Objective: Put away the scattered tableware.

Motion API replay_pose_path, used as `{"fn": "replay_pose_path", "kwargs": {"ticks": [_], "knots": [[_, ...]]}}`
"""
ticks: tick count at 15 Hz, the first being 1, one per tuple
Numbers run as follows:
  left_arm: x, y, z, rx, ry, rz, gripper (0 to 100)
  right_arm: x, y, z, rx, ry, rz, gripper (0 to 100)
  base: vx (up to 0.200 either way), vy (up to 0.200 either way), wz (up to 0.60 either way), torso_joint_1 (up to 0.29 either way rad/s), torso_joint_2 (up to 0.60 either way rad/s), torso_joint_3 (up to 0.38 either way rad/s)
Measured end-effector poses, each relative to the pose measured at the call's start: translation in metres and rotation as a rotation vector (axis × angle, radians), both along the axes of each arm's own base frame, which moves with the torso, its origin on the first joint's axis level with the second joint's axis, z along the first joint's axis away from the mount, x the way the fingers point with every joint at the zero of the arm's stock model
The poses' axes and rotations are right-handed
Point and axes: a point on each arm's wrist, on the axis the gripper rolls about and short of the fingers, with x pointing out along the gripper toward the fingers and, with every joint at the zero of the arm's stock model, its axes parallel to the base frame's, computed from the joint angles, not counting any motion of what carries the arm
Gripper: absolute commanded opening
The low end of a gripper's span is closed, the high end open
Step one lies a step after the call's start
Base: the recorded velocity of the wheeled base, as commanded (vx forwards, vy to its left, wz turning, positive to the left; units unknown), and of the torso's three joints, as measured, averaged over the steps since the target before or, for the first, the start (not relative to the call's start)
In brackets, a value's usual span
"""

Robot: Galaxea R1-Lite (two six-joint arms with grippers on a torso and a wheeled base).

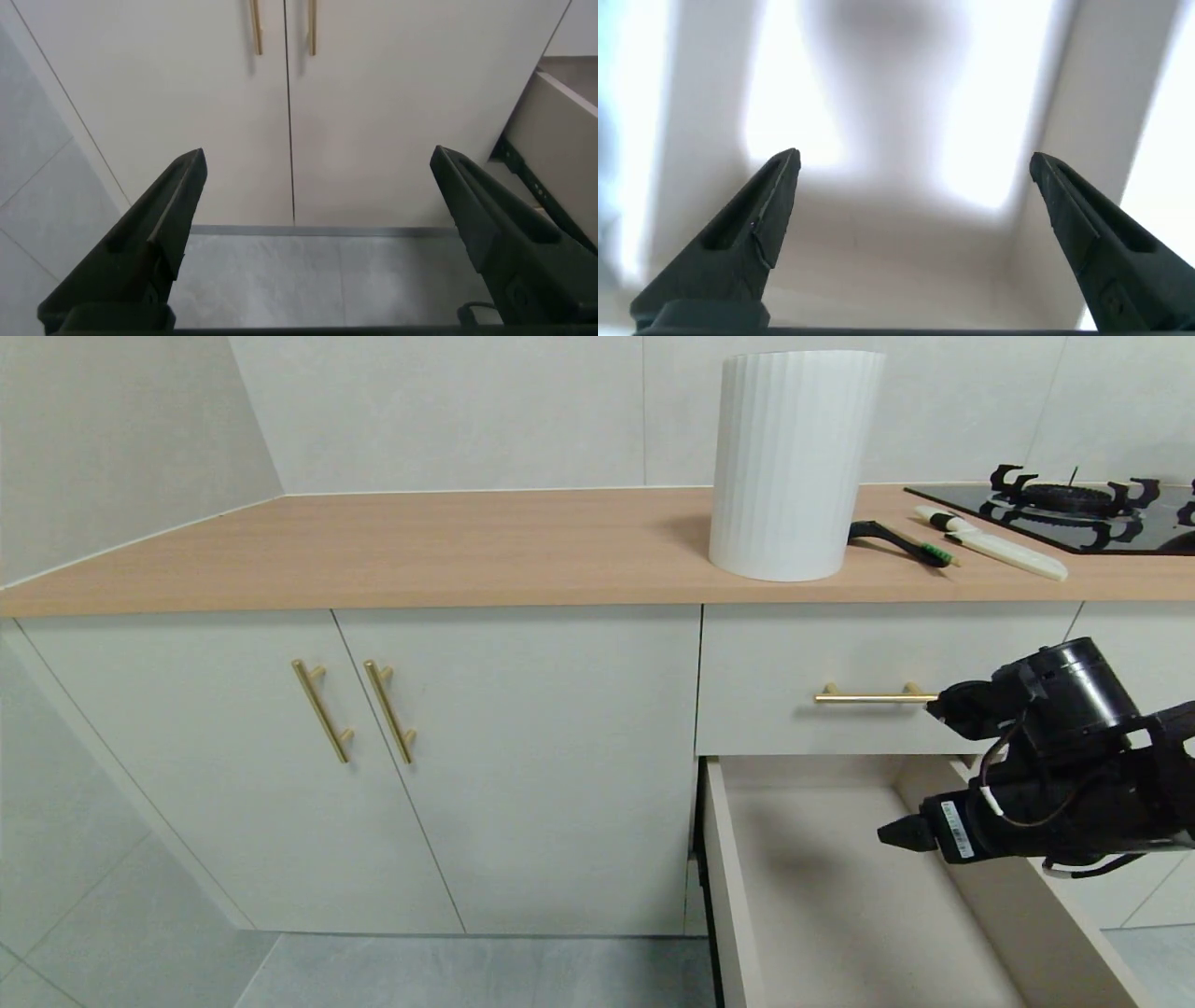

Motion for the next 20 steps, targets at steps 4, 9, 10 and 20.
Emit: {"fn": "replay_pose_path", "kwargs": {"ticks": [4,9,10,20], "knots": [[0.000,0.000,0.000,0.000,0.000,0.000,100,-0.009,-0.005,0.021,0.051,-0.141,-0.006,100,0.000,0.000,0.00,0.000,0.00,0.000],[0.000,0.000,0.000,0.000,0.000,0.000,100,-0.016,-0.007,0.035,0.082,-0.230,-0.007,100,0.000,0.000,0.00,0.004,-0.01,-0.005],[0.000,0.000,0.000,0.000,0.000,0.000,100,-0.017,-0.008,0.035,0.083,-0.231,-0.007,100,0.000,0.000,0.00,0.027,-0.23,-0.193],[0.000,0.000,0.000,0.000,0.000,0.000,100,-0.019,-0.009,0.037,0.083,-0.239,-0.009,100,0.000,0.000,0.00,0.137,-0.43,-0.291]]}}
